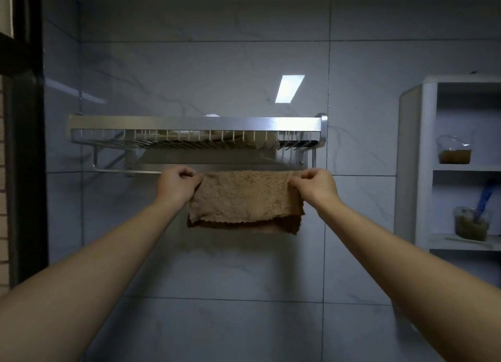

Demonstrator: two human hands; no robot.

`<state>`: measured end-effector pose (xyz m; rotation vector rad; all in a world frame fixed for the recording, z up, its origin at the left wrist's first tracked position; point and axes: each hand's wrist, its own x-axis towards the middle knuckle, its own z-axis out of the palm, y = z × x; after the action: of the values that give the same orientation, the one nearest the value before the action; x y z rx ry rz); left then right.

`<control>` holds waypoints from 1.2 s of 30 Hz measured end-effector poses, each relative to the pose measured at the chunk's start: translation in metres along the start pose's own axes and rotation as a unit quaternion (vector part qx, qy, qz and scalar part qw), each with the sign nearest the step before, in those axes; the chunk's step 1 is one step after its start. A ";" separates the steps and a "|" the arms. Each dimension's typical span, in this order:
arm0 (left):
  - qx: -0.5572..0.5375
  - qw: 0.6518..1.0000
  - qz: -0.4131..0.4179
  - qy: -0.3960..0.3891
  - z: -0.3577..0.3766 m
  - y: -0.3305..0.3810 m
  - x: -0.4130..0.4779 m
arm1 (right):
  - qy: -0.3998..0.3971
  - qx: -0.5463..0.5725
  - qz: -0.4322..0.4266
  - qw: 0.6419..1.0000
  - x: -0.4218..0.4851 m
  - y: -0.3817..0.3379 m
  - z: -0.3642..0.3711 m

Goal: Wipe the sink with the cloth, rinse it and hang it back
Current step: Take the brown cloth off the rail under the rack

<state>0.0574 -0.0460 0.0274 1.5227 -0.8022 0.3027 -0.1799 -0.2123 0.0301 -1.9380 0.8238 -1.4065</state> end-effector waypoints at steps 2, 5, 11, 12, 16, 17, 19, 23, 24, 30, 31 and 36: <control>-0.027 0.999 -0.016 -0.014 -0.003 0.000 0.001 | -0.007 -0.030 -0.081 0.996 -0.005 -0.010 0.005; -0.046 0.998 -0.029 -0.030 -0.006 0.000 0.000 | -0.051 -0.076 -0.189 0.978 -0.012 -0.032 0.024; -0.034 0.999 -0.015 -0.023 -0.013 -0.006 -0.004 | -0.129 -0.166 -0.370 0.905 -0.015 -0.093 0.088; -0.030 0.999 -0.013 -0.021 -0.015 -0.008 -0.004 | -0.134 -0.186 -0.386 0.894 -0.015 -0.100 0.100; -0.027 0.999 -0.022 -0.020 -0.027 -0.015 -0.007 | -0.152 -0.318 -0.428 0.832 -0.015 -0.104 0.136; -0.023 0.999 -0.029 -0.025 -0.029 -0.016 -0.009 | -0.144 -0.338 -0.428 0.826 -0.015 -0.104 0.141; -0.025 0.998 -0.045 -0.037 -0.034 -0.018 -0.014 | -0.119 -0.348 -0.421 0.829 -0.015 -0.103 0.146; -0.030 0.994 -0.085 -0.068 -0.054 -0.029 -0.028 | -0.076 -0.380 -0.389 0.836 -0.015 -0.100 0.150; -0.031 0.992 -0.094 -0.079 -0.060 -0.033 -0.032 | -0.074 -0.377 -0.383 0.840 -0.015 -0.099 0.150; -0.019 0.984 -0.135 -0.115 -0.086 -0.058 -0.071 | -0.034 -0.243 -0.392 0.887 -0.029 -0.095 0.139; -0.013 0.983 -0.141 -0.116 -0.090 -0.063 -0.078 | -0.034 -0.217 -0.389 0.895 -0.034 -0.096 0.136; -0.012 0.980 -0.171 -0.099 -0.110 -0.082 -0.126 | -0.052 -0.170 -0.373 0.911 -0.067 -0.090 0.113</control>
<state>0.0500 0.0903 -0.0987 1.6537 -0.6791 -0.1157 -0.0763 -0.0918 0.0304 -2.7558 0.2709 -1.6156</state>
